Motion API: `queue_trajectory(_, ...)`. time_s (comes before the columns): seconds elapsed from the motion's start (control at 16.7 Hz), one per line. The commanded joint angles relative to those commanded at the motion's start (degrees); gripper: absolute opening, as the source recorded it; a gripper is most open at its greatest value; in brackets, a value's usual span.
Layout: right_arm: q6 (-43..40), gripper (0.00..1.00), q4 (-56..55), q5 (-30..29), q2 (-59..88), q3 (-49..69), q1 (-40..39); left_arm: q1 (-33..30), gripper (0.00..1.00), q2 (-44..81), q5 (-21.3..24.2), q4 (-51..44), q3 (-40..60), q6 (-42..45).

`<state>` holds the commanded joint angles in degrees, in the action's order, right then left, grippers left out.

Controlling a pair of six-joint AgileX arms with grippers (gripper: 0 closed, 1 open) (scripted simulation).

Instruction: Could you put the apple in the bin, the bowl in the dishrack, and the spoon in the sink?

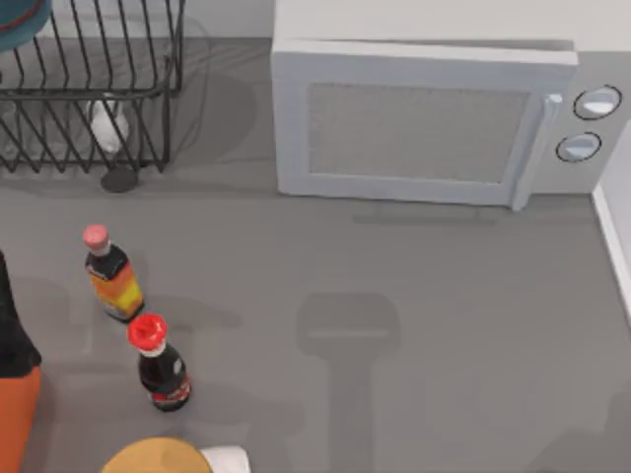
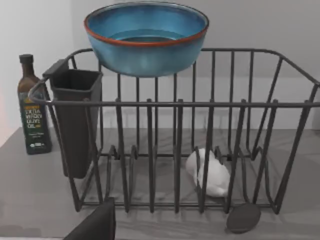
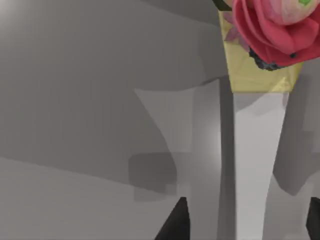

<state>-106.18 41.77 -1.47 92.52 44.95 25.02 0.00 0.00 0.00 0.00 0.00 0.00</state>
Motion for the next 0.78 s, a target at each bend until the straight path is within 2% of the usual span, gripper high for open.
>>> queue_trajectory(0.42, -0.4, 0.0, 19.5, 0.0, -6.9, 11.2, 0.2, 0.0, 1.0, 0.0, 0.0, 0.0, 0.0, 0.0)
queue_trajectory(0.78, 0.0, 0.0, 22.9, 0.0, -8.9, 13.8, 0.2, 0.0, 1.0, 0.0, 0.0, 0.0, 0.0, 0.0)
